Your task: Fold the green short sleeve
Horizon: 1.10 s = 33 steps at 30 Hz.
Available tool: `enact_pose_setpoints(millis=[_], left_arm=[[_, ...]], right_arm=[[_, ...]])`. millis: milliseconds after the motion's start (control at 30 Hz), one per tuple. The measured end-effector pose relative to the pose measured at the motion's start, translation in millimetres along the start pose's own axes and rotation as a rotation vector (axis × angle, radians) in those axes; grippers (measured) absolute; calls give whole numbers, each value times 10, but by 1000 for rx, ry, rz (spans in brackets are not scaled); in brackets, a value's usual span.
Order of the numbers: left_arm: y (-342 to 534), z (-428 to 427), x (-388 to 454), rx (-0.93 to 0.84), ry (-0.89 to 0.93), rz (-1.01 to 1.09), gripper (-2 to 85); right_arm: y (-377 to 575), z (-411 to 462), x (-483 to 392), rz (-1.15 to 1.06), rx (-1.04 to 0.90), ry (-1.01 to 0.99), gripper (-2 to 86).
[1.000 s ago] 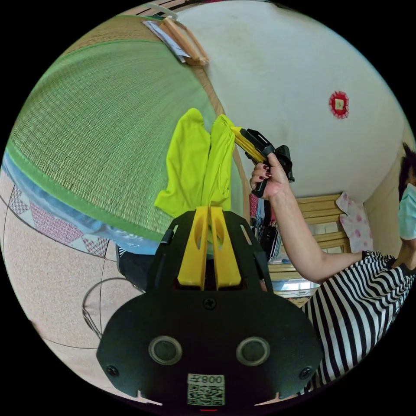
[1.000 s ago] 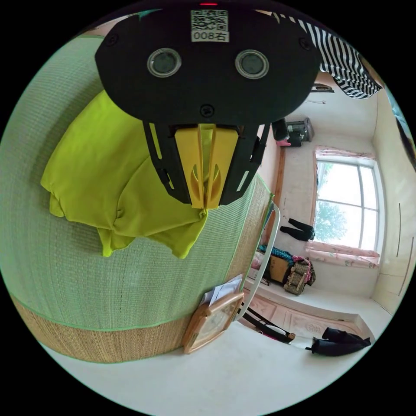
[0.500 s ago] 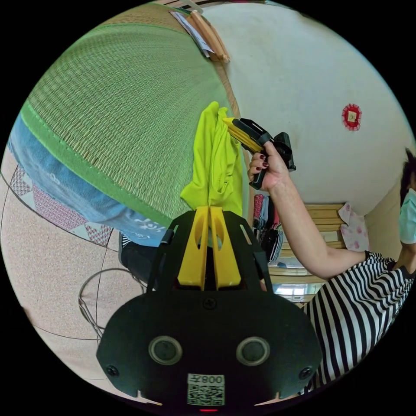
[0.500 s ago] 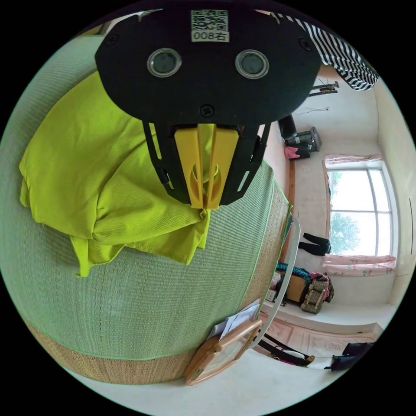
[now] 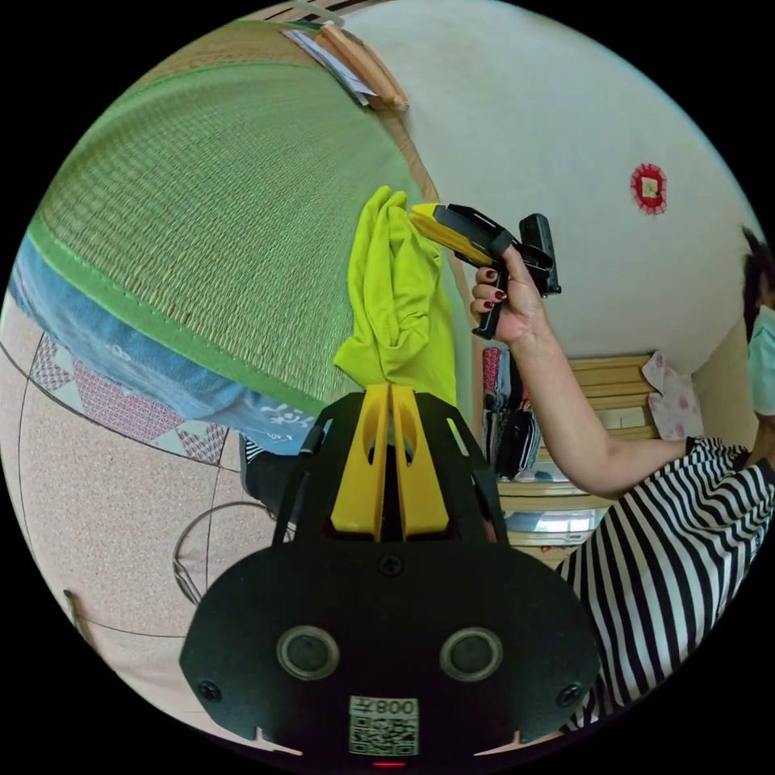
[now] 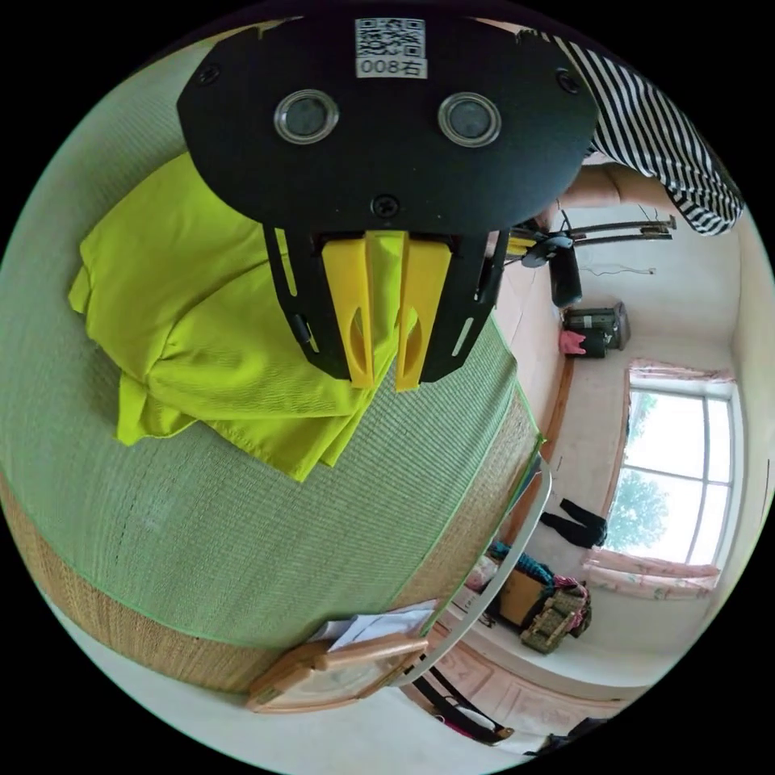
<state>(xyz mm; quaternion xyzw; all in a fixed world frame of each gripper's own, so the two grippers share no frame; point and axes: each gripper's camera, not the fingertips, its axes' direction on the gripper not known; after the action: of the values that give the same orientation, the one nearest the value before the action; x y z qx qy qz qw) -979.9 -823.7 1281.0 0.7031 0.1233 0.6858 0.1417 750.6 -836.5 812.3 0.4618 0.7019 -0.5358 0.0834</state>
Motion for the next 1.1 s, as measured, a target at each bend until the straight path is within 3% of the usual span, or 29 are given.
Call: enact_pose_setpoints(millis=[333,467,767,1100], left_arm=[[-148,187,617,-32,-153,235,2],[-148,457,606,-103,-300,226,2],[-41,496,668,-112,-271,175,7],[57,402,1057,-95,-280,316,73]], right_arm=[[-10,-91,74,15,-25,103,5],[-123,111,-30,-4,-84,153,3],[-88,130,-192,-38,-103,171,4],[1336,-662,-287,-49,-31,158,52]])
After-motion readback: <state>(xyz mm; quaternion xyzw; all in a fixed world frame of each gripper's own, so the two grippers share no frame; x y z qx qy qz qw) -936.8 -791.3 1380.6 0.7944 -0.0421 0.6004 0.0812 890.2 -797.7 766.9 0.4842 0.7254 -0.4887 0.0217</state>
